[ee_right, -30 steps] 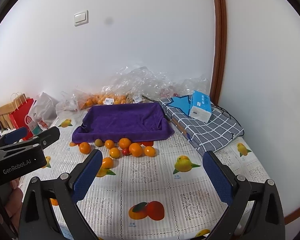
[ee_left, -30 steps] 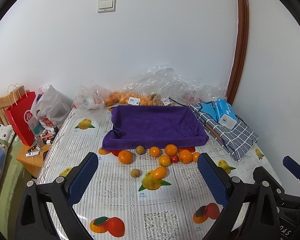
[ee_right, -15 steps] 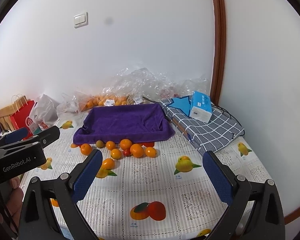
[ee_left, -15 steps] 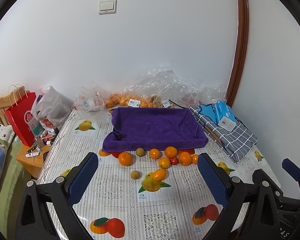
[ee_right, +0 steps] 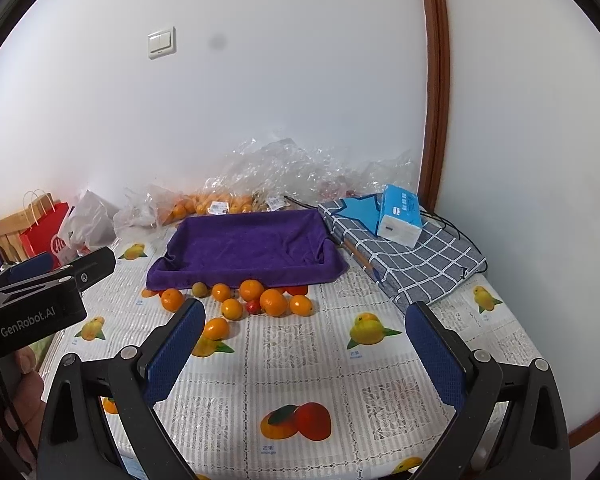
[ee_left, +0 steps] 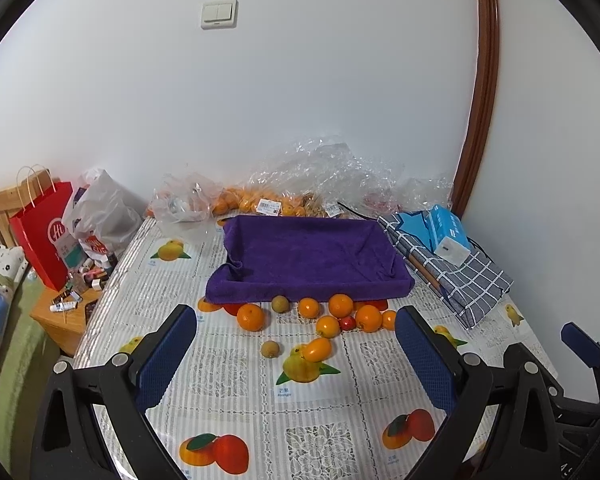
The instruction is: Organize fruits
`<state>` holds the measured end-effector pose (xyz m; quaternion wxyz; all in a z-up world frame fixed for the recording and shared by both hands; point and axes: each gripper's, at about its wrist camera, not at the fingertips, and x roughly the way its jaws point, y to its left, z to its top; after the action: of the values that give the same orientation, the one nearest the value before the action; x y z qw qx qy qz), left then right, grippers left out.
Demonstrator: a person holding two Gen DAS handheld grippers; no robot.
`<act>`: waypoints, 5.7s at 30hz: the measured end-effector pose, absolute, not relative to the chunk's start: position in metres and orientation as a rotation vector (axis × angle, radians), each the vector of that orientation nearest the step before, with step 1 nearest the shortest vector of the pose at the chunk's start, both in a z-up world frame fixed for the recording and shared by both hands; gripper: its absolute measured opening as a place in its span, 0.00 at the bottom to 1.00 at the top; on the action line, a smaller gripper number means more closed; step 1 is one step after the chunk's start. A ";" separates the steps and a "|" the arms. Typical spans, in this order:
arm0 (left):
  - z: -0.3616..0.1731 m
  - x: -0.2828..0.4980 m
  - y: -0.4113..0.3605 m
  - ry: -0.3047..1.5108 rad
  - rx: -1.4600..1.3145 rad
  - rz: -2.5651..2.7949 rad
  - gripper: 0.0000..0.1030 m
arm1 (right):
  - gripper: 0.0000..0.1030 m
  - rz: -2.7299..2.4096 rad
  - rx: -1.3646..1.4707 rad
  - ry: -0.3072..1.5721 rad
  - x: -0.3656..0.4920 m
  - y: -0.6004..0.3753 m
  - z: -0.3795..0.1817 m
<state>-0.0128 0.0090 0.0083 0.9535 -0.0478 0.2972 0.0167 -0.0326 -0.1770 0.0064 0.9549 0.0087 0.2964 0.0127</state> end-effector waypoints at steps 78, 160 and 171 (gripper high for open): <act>-0.179 0.159 0.087 0.922 -0.152 -0.058 0.52 | 0.44 0.116 -0.015 0.922 0.159 -0.179 -0.189; -0.163 0.281 0.075 0.749 -0.179 -0.078 0.39 | 0.34 0.188 0.082 0.883 0.307 -0.170 -0.184; -0.163 0.281 0.077 0.738 -0.193 -0.096 0.39 | 0.34 0.181 0.060 0.889 0.307 -0.167 -0.188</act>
<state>0.2808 0.0769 -0.1631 0.9270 -0.0942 0.3599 -0.0470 0.3065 -0.1666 -0.1883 0.8985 0.0291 0.4292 0.0873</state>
